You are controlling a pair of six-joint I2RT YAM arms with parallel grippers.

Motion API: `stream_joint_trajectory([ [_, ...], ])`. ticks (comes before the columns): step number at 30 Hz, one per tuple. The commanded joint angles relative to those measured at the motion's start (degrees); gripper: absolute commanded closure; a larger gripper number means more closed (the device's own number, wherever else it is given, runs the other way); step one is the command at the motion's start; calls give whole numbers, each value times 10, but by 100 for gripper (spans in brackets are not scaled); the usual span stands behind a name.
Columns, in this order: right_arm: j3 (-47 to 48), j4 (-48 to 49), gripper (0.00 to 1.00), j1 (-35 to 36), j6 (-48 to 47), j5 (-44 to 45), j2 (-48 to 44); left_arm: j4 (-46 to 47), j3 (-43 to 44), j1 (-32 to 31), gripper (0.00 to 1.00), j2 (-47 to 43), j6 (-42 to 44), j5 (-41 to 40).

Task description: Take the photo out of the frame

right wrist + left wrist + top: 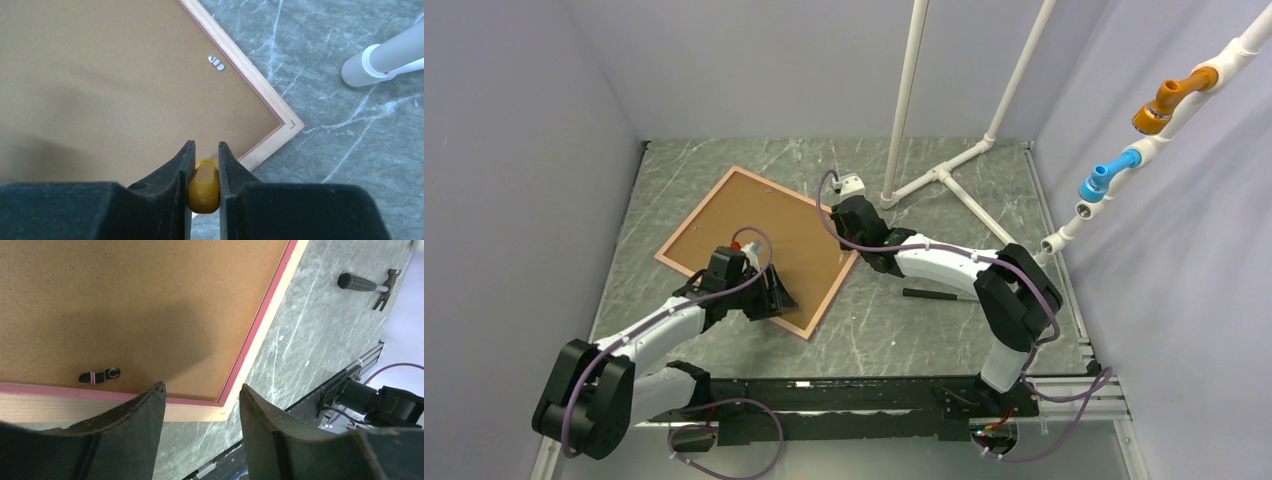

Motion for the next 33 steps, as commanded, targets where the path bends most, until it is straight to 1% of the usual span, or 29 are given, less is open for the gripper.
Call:
stream_joint_trajectory([
  [1, 7, 28, 100, -1, -1, 49, -26, -20, 1, -2, 40, -47, 19, 1],
  [4, 14, -16, 100, -3, 9, 112, -55, -51, 15, -2, 37, -86, 36, 5],
  [6, 14, -67, 100, -9, 24, 170, -74, -75, 24, -2, 36, -113, 42, 6],
  [9, 20, -157, 100, -48, 56, 243, -86, -102, 29, -2, 35, -150, 48, 13],
  [10, 29, -191, 100, -64, 63, 253, -81, -109, 27, -1, 34, -162, 48, 16],
  [13, 73, -336, 100, -106, 99, 304, -44, -126, 15, -2, 34, -200, 42, 18],
  [15, 98, -435, 100, -124, 126, 342, -10, -130, 6, -2, 34, -227, 33, 21],
  [16, 105, -465, 100, -129, 139, 362, 4, -129, 2, -2, 34, -238, 26, 25],
  [17, 109, -486, 100, -133, 149, 376, 18, -127, -3, -2, 33, -245, 21, 30],
  [20, 114, -516, 100, -149, 155, 379, 54, -126, -5, -2, 33, -260, 12, 40],
  [26, 118, -520, 100, -184, 140, 383, 117, -165, 14, -2, 34, -281, 19, 40],
  [27, 120, -519, 98, -186, 137, 386, 127, -171, 15, -2, 34, -288, 18, 37],
  [29, 120, -513, 88, -186, 130, 388, 139, -183, 19, -2, 34, -302, 16, 31],
  [32, 97, -449, 63, -185, 82, 354, 140, -206, 29, -2, 33, -320, 15, 21],
  [33, 94, -440, 59, -186, 74, 345, 141, -212, 33, -2, 33, -325, 14, 18],
])
